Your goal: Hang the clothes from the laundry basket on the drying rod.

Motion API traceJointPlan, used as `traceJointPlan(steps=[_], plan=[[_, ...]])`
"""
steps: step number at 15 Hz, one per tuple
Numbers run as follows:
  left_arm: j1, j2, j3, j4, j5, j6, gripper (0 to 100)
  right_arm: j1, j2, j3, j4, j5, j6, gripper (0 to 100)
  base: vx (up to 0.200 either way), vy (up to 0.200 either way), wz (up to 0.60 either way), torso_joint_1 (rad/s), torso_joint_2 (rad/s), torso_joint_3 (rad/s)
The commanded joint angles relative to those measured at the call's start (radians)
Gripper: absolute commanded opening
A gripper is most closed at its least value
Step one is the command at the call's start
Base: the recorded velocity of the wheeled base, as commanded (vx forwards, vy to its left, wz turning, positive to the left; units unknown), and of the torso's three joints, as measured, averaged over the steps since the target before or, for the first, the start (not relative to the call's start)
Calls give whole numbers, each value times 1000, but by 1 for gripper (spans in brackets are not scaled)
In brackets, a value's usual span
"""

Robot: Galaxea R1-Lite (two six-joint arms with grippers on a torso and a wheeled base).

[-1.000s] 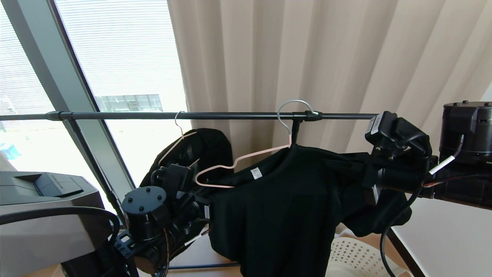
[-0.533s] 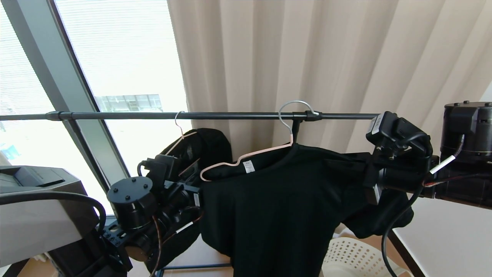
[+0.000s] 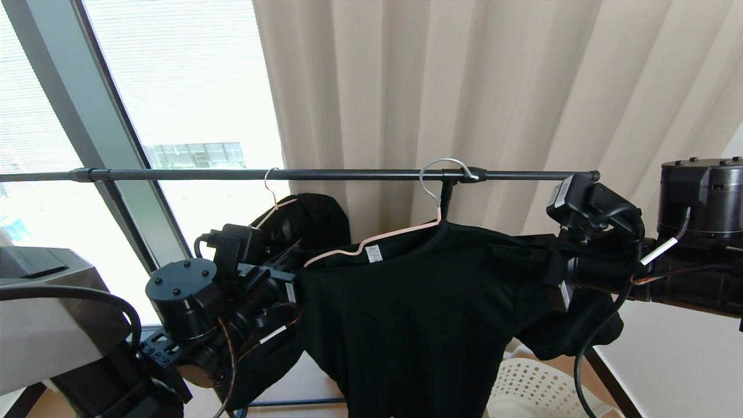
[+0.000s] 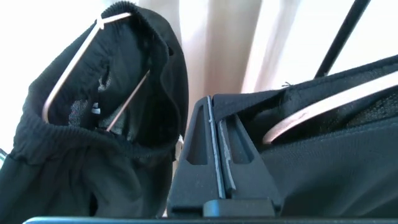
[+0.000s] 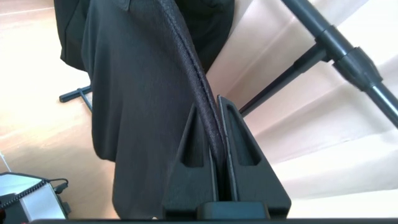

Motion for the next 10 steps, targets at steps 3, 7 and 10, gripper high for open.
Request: traceJointPlan(steps=[3,7,10], plan=[[-47,-81,31,-1,0,31,0,4,24,-5,-2,0,0,0,0,0,0,0,0,0],[-105,-97,53,-1,9,39,0,39,58,-13,-7,-10,6,0,0,0,0,0,0,0],[-125,-103,57,-1,11,39,0,50,64,-15,-7,-15,17,0,0,0,0,0,0,0]])
